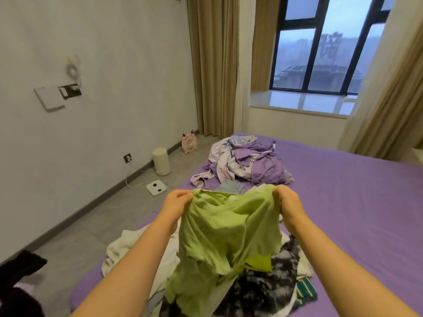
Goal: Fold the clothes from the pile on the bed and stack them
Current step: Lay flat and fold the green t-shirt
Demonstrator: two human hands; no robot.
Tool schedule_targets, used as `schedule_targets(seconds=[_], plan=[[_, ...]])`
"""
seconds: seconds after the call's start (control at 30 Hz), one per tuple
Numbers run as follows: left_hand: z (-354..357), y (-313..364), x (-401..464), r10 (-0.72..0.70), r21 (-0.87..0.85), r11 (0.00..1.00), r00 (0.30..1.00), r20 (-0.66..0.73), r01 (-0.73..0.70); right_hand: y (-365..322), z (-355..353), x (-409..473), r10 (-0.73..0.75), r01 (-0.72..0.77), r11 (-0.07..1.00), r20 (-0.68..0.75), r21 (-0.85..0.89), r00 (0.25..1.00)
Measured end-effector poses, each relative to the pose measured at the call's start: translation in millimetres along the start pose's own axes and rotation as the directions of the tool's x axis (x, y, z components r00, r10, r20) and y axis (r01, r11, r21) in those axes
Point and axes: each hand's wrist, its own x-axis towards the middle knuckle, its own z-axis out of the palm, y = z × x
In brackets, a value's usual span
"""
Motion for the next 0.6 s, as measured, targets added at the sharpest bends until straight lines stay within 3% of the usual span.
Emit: schedule_targets(seconds=[0.13, 0.3, 0.4, 0.6], plan=[[12, 20, -23, 0.03, -0.001, 1.0, 0.997, 0.072, -0.03, -39, -28, -20, -0.102, 0.102, 0.994, -0.022, -0.025, 0.994], [24, 50, -42, 0.117, 0.1, 0.983, 0.95, 0.288, -0.152, -82, -67, -49, -0.229, 0.229, 0.973, -0.097, -0.015, 0.968], [27, 63, -49, 0.175, 0.136, 0.965, 0.94, 0.294, -0.223, -102, -92, -69, -0.26, 0.272, 0.962, -0.203, 0.031, 0.944], [36, 74, -67, 0.213, 0.011, 0.973, 0.922, 0.322, -0.229, -113, -135, -119, -0.283, 0.324, 0.943, -0.338, 0.07, 0.898]])
